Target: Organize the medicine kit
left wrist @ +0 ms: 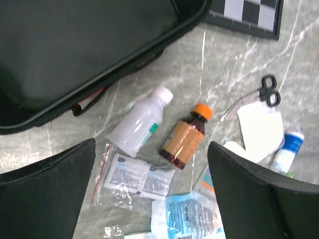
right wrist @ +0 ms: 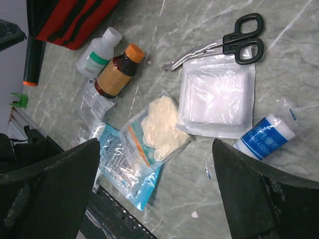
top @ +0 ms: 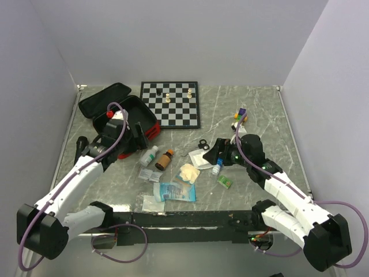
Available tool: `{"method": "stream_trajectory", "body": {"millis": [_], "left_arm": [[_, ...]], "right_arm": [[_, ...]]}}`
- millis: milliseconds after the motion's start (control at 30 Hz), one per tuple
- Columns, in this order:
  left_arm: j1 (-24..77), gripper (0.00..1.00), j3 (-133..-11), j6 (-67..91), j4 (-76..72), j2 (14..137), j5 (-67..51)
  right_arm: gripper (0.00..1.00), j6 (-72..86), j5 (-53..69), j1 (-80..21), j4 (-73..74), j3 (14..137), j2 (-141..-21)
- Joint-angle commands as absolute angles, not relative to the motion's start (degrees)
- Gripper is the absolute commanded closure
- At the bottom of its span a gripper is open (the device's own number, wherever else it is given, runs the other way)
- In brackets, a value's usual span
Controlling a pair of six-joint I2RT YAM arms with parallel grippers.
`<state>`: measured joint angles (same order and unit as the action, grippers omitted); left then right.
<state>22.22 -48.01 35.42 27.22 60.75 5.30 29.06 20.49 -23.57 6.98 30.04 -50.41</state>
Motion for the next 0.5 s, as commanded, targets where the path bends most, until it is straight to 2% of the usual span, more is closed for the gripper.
{"method": "stream_trajectory", "body": {"millis": [0, 167, 367, 467], "left_arm": [[22.4, 0.03, -47.5, 32.4, 23.6, 57.0, 2.1], [25.2, 0.02, -48.4, 29.5, 22.6, 57.6, -1.1], [42.8, 0.07, -53.2, 30.6, 26.7, 68.1, 11.1], [46.7, 0.10, -55.5, 32.2, 27.9, 74.3, 13.7]], "right_arm": [[0.00, 29.1, 20.1, -23.3, 7.7, 35.4, -52.2], [0.00, 26.4, 20.3, -23.4, 8.8, 36.7, -52.7], [0.00, 25.8, 18.2, -23.5, 11.2, 36.3, -51.5], [0.00, 25.8, 17.8, -23.4, 12.4, 35.9, -50.5]]}}
